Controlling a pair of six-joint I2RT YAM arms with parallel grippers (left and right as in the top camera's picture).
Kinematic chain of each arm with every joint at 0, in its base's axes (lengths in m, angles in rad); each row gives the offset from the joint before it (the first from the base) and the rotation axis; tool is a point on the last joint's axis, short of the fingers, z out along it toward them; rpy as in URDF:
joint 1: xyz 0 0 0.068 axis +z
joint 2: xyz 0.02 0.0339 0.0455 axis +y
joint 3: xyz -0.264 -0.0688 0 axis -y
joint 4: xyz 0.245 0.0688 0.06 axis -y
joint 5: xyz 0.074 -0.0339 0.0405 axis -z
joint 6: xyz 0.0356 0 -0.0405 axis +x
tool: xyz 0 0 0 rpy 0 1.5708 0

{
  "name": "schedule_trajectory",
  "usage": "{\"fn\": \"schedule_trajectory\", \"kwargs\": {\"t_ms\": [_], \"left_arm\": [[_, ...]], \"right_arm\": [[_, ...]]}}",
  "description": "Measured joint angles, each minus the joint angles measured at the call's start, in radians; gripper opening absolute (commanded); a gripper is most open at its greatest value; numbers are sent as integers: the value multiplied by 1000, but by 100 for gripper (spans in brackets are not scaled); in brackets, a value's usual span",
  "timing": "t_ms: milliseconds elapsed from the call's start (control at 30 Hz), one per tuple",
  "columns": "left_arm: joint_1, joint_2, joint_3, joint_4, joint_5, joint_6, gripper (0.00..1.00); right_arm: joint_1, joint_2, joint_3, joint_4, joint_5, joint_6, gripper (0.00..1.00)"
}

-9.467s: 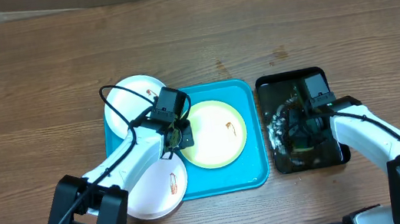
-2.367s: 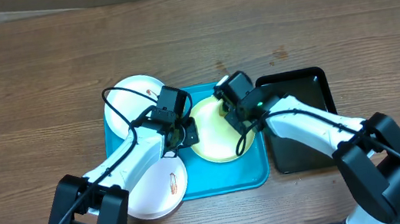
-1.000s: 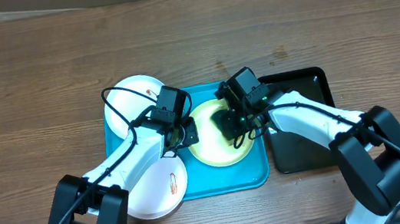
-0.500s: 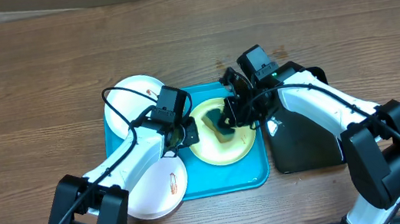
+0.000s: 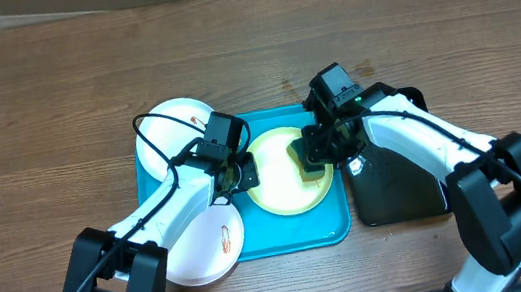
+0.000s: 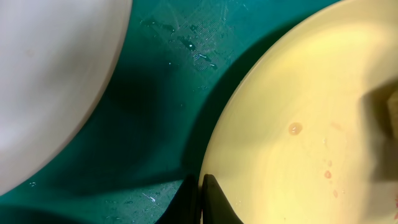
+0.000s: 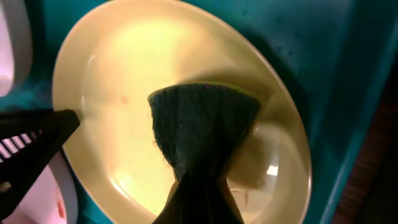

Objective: Clean dirty plates on tray and stack at the side
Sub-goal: 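Keep scrubbing across the yellow plate surface with the right gripper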

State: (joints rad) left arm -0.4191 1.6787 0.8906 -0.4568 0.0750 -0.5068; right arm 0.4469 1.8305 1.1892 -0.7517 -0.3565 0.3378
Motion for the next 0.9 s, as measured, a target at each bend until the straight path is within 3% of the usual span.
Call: {"fn": "schedule_trajectory", "kwargs": {"t_ms": [367, 633, 900], "left_arm": [[0, 0, 0, 0, 0, 0, 4], [0, 0, 0, 0, 1, 0, 4], [0, 0, 0, 0, 1, 0, 4]], "right_arm": [[1, -257, -4, -53, 13, 92, 4], [9, -253, -7, -72, 29, 128, 4], [158, -252, -103, 45, 264, 302, 4]]}}
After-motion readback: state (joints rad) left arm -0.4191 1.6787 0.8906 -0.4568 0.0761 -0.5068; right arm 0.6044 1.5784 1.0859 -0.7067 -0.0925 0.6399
